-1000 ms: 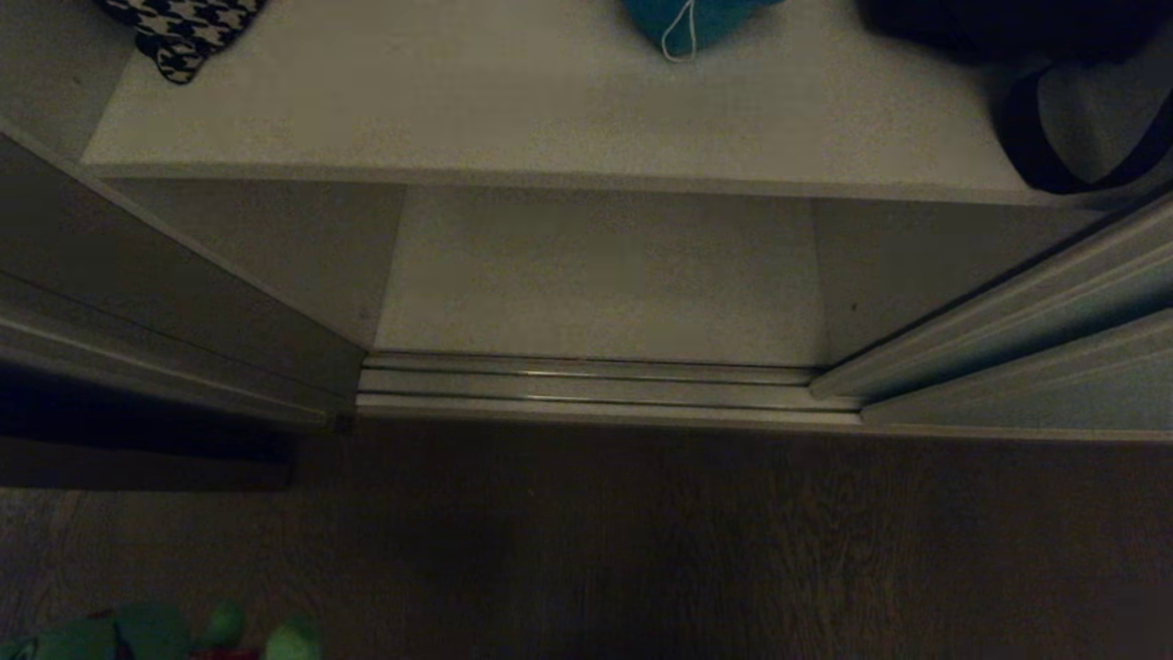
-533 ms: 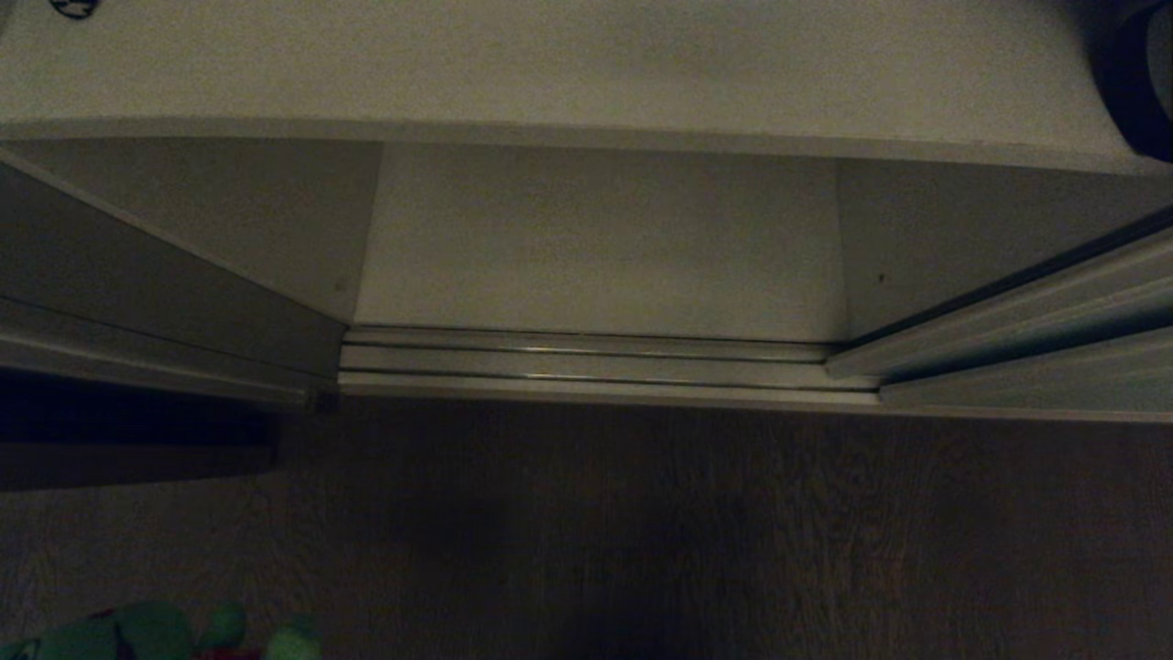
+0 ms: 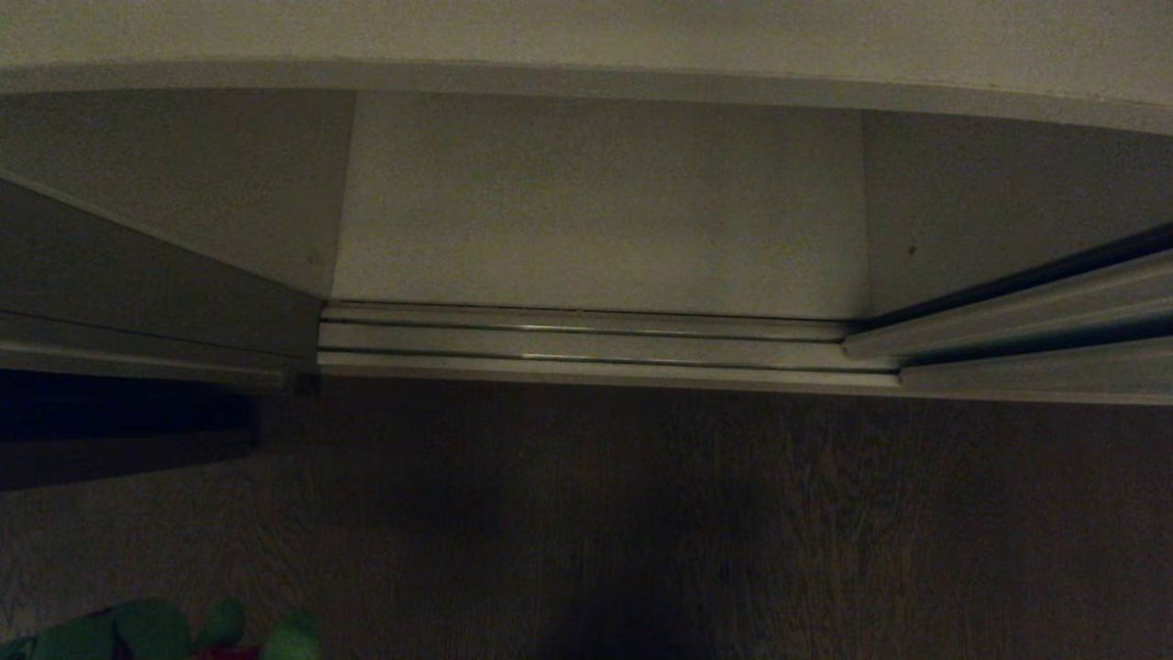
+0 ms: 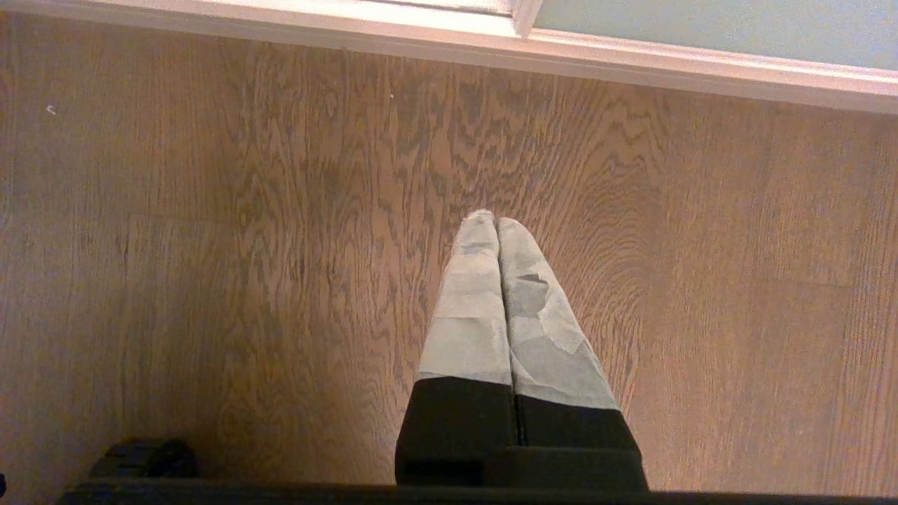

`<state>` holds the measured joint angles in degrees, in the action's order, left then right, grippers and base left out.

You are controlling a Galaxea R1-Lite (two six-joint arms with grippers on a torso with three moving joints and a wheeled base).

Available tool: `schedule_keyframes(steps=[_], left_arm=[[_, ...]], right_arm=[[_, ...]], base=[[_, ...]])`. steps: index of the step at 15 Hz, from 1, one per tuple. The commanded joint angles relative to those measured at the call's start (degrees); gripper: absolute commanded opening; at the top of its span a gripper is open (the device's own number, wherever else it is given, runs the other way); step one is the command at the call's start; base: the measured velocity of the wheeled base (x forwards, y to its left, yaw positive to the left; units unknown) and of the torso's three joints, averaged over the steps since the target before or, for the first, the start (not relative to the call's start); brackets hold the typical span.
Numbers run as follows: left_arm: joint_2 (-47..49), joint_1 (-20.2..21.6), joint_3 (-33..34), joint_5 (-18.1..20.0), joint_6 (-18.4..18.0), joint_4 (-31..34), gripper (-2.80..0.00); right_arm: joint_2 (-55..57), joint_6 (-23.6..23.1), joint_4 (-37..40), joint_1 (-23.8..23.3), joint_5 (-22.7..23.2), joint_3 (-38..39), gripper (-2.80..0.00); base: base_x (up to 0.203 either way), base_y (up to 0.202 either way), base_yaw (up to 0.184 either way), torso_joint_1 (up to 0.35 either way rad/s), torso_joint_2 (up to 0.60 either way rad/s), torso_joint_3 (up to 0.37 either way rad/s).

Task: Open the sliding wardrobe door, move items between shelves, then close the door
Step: Place the green doll on the lower shelf

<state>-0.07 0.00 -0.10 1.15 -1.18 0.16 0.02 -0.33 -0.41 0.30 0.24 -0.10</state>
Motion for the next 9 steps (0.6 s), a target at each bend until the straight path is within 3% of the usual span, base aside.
schedule_keyframes(steps=[1,9], left_arm=[[0.1,0.0,0.0,0.2,-0.3,0.0,-2.80],[0.1,0.0,0.0,0.2,-0.6,0.1,-2.80]], right_arm=[[0.0,0.0,0.0,0.0,0.0,0.0,-2.80],[0.0,0.0,0.0,0.0,0.0,0.0,-2.80]], base=[[0.000,0.000,0.000,0.002,0.01,-0.027],[0.000,0.000,0.000,0.000,0.00,0.000]])
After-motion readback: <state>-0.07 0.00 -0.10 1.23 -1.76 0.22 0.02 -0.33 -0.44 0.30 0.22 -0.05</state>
